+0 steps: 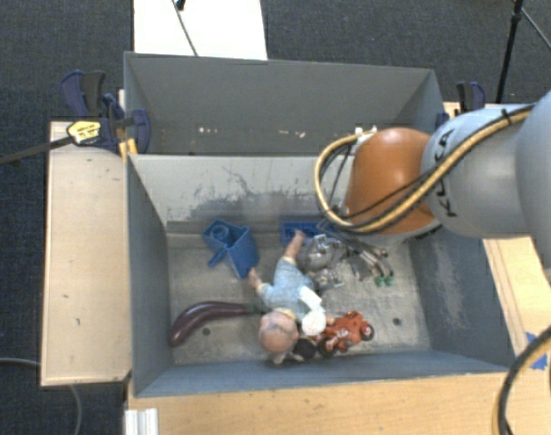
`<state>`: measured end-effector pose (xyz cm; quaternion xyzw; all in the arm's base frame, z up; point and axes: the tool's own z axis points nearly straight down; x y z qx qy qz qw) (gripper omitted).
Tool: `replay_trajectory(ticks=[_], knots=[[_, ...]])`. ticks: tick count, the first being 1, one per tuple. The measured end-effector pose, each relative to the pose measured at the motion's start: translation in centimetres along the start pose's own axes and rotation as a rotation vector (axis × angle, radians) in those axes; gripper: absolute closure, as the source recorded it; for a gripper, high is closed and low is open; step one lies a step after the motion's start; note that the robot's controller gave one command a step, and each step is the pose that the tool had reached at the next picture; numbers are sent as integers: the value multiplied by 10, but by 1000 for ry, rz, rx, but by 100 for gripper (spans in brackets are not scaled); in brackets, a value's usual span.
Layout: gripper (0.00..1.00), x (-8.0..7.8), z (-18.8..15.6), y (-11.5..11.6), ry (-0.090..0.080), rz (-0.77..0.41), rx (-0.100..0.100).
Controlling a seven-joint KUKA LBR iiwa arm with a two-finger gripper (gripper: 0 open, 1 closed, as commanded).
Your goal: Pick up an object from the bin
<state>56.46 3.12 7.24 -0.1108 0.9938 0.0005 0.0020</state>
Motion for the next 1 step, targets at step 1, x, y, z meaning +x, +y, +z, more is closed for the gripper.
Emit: replay_trajectory(ticks=[1], knots=[[100,0,0,0,0,1,0]])
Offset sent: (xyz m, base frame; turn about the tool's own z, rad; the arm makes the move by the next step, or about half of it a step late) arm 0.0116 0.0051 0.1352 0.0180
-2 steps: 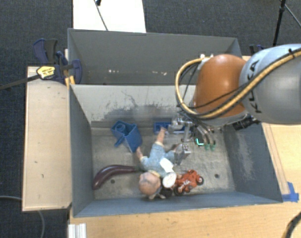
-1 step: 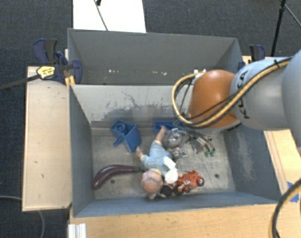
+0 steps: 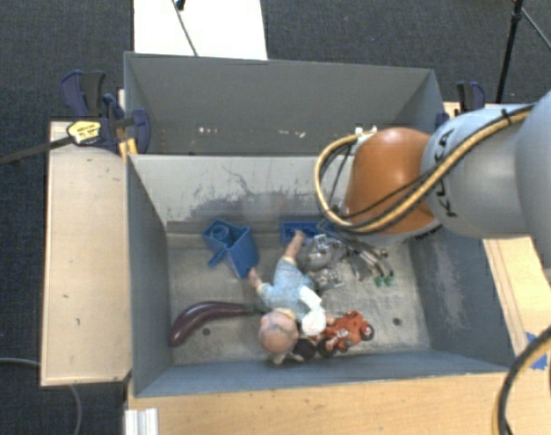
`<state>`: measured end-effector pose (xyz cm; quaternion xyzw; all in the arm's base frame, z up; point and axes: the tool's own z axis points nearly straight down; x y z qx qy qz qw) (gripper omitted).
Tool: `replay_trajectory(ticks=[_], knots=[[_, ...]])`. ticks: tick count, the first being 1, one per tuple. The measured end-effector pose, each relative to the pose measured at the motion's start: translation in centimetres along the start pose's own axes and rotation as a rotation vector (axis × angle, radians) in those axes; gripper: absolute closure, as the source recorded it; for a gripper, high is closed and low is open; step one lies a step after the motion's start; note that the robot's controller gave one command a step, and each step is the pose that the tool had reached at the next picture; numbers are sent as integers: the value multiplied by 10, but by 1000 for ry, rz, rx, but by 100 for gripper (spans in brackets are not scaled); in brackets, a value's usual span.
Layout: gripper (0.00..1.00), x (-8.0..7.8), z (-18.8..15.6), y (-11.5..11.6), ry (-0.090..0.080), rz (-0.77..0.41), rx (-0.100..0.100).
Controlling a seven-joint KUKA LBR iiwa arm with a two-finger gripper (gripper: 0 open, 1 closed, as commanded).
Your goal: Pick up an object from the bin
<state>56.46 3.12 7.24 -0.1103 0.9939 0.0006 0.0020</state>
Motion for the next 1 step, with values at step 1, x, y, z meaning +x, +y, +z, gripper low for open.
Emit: replay_trajectory(ticks=[1], knots=[[100,-14,-137,2,0,16,1]])
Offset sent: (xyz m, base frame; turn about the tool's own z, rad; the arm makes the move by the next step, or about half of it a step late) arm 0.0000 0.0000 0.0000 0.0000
